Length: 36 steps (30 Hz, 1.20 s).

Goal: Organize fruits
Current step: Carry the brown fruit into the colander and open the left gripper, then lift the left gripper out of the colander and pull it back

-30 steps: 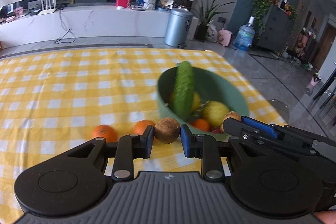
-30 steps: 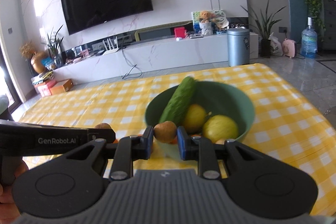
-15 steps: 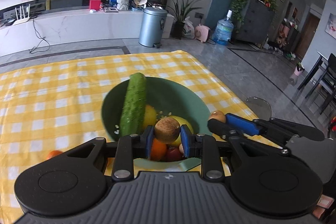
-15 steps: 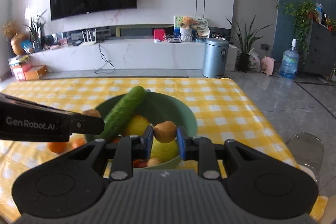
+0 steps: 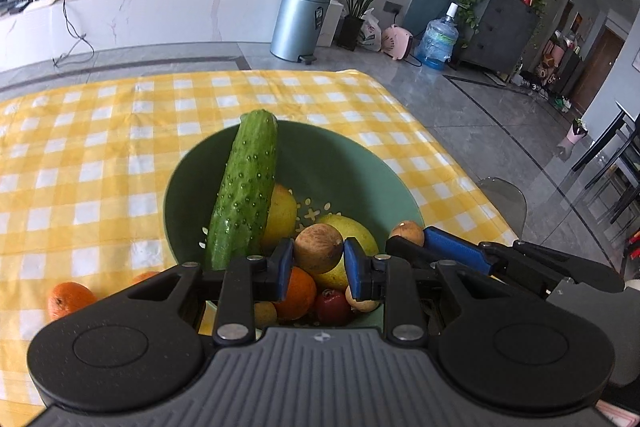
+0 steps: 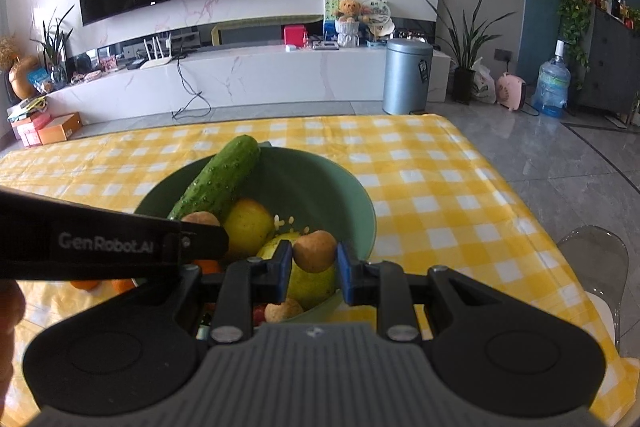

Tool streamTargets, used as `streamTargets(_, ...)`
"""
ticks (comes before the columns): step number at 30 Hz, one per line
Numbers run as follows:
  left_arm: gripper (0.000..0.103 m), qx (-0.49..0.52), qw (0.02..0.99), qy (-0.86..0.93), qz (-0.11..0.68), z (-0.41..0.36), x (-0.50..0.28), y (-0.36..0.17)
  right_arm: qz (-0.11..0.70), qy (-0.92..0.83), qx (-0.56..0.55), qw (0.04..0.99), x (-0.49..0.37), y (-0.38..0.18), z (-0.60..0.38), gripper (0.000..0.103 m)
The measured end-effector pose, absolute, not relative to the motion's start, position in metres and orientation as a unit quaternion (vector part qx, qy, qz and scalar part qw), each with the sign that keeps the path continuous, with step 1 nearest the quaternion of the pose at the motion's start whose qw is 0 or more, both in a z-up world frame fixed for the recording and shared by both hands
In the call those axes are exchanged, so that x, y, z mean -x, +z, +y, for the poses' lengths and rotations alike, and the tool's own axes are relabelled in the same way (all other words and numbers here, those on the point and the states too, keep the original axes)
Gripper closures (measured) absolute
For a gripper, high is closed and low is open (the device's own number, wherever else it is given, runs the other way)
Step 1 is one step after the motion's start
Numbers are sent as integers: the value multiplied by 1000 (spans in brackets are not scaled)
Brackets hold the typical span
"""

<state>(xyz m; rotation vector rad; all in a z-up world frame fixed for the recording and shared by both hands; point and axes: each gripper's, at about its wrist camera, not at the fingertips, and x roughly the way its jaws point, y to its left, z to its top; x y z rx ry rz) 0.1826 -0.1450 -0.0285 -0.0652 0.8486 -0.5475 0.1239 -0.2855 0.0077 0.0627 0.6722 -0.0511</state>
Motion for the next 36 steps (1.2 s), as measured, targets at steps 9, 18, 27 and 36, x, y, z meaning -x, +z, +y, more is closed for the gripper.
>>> streamTargets(9, 73, 41, 867, -261, 421, -145, -192, -39, 349, -21, -37, 936, -132, 1, -285, 82)
streamTargets(18, 73, 63, 859, -264, 435, -141, -197, -49, 356, -14, -22, 934, -134, -2, -280, 82)
streamTargets(27, 70, 64, 862, -267, 427, -139, -193, -42, 343, -12, -18, 939, -130, 1, -276, 78)
streamTargets(36, 64, 46, 878, -251, 405, -123, -177, -19, 309, -17, -11, 951, -118, 9, -273, 57)
